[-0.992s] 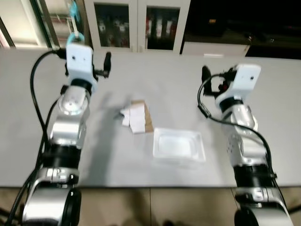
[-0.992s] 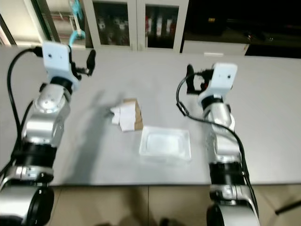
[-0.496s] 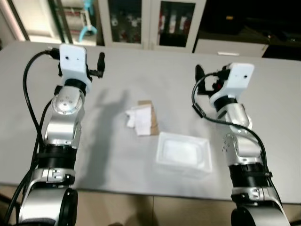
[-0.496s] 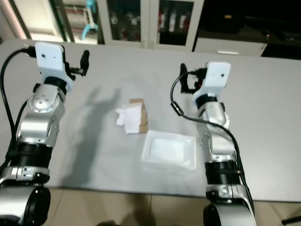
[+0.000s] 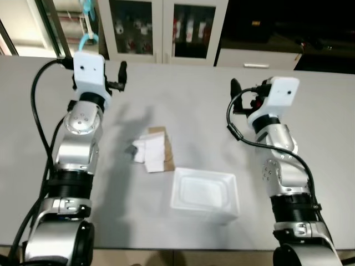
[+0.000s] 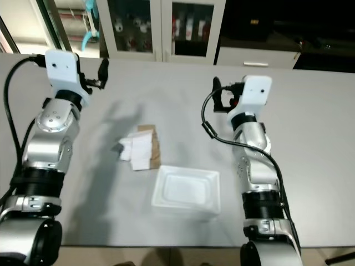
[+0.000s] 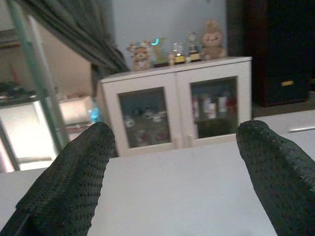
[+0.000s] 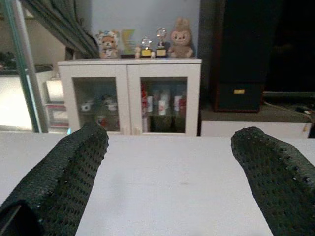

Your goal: Picking trash to rubbish bin

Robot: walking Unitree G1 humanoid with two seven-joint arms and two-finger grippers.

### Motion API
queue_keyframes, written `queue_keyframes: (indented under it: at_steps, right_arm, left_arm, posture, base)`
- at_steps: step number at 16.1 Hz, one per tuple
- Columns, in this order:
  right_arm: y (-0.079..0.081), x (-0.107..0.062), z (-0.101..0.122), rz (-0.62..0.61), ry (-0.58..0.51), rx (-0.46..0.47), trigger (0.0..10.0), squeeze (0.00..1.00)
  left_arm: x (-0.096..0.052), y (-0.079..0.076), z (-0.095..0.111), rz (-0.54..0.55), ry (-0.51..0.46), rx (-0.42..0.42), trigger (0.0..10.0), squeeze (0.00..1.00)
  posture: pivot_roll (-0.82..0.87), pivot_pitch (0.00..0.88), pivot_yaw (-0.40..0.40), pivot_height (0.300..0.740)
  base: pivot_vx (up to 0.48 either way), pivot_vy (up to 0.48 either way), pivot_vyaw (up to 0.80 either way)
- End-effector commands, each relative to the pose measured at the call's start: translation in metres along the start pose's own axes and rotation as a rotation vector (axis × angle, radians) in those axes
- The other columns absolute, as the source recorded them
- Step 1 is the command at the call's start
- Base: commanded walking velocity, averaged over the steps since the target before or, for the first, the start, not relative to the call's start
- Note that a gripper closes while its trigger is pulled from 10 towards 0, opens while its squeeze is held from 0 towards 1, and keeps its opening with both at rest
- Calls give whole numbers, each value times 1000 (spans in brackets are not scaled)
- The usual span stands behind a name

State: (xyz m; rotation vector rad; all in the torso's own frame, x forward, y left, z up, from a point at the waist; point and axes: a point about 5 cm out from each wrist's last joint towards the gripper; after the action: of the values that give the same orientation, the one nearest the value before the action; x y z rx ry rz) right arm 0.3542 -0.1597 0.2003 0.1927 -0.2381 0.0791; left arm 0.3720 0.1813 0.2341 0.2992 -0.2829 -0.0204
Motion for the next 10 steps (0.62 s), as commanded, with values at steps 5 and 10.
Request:
queue_keyframes:
  at_steps: [5, 10]
  right_arm:
    - [-5, -2, 2, -13, -1, 5, 10000, 0]
    - [1, -7, -6, 46, 41, 8, 10000, 0]
  left_arm:
    - [-5, -6, -1, -149, 77, -71, 10000, 0]
    - [-34, 5, -24, -308, 332, -232, 10000, 0]
  posture:
    - [1, 91, -31, 740]
    - [16, 108, -28, 740]
  base:
    - [0, 0, 0]
    - [0, 0, 0]
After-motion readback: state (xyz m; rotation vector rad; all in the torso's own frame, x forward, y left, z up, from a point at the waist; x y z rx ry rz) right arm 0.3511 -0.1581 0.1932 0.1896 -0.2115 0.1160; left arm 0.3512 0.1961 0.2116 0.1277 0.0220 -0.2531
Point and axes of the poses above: a point about 5 cm out from each wrist's last joint towards the gripper, its own x axis pointing out of the wrist towards the gripper, its own z axis along the axis of the wrist's last joint, y = z × x, and after that the axes turned 6 degrees about x, right-handed
